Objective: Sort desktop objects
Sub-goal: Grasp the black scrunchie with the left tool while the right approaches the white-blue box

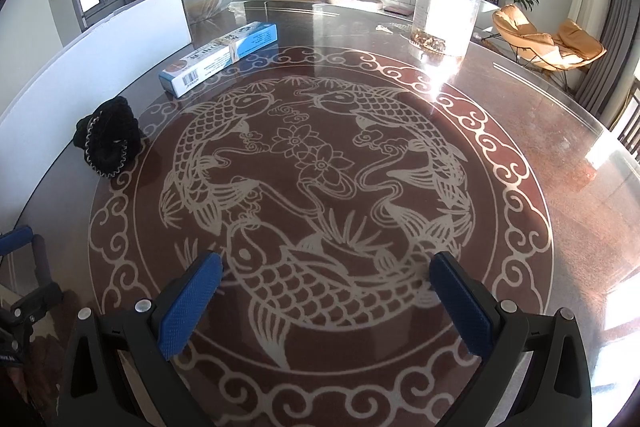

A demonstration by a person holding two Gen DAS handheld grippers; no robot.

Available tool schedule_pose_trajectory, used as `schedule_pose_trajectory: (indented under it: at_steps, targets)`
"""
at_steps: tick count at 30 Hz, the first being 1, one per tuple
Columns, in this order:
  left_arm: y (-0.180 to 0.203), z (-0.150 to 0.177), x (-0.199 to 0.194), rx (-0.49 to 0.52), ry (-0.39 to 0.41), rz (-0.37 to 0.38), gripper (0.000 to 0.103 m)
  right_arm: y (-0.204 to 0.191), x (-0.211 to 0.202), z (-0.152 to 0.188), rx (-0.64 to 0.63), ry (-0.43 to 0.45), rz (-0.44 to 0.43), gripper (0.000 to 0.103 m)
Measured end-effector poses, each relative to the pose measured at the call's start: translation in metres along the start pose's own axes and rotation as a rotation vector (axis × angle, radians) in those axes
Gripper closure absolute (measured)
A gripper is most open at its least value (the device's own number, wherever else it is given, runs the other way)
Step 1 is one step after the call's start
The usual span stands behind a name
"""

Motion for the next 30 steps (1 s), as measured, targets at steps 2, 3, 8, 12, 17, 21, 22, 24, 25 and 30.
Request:
schedule_pose_trajectory:
  at_steps: [2,3,8,12,17,21,22,24,25,30]
  targets:
    - [-0.004,0.000,0.000,-0.017,0.000,-0.009,0.000,-0.001,0.020,-0.021,0.012,-0.001,0.012,0.000]
    - [-0.006,-0.001,0.000,-0.031,0.002,-0.008,0.000,-0.004,0.031,-0.032,0.009,-0.003,0.010,0.000]
    - [-0.024,-0.002,-0.002,-0.116,0.014,-0.016,0.000,-0.044,0.070,-0.074,-0.029,-0.022,-0.031,0.000]
    - [-0.028,-0.003,-0.002,-0.145,0.019,-0.012,0.000,-0.094,0.076,-0.082,-0.119,-0.013,-0.133,0.000]
    - [-0.029,-0.003,-0.001,-0.145,0.017,-0.018,0.000,-0.136,0.051,-0.062,-0.231,-0.028,-0.379,0.000]
    - [-0.028,-0.004,0.000,-0.145,0.017,-0.019,0.000,-0.112,0.031,-0.036,-0.250,-0.049,-0.301,0.000]
    - [-0.028,-0.004,0.000,-0.147,0.017,-0.019,0.000,-0.103,0.026,-0.029,-0.257,-0.054,-0.271,0.000]
    - [-0.029,-0.005,0.001,-0.156,0.015,-0.022,0.000,-0.087,0.013,-0.014,-0.254,-0.055,-0.246,0.000]
    - [-0.030,-0.008,0.003,-0.159,0.010,-0.027,0.000,-0.079,0.007,-0.008,-0.247,-0.048,-0.236,0.000]
    - [-0.034,-0.037,0.033,-0.192,-0.022,-0.095,0.000,-0.061,-0.010,0.008,-0.198,0.003,-0.201,0.000]
Point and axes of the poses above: each gripper's, at about its wrist camera, not at the fingertips, and x roughly the way its jaws point, y to its right, z to its underside, the point moved 2 cm from there along x, roughly the way its jaws point, and after that the axes turned 9 degrees about y, right-handed, at the moved point
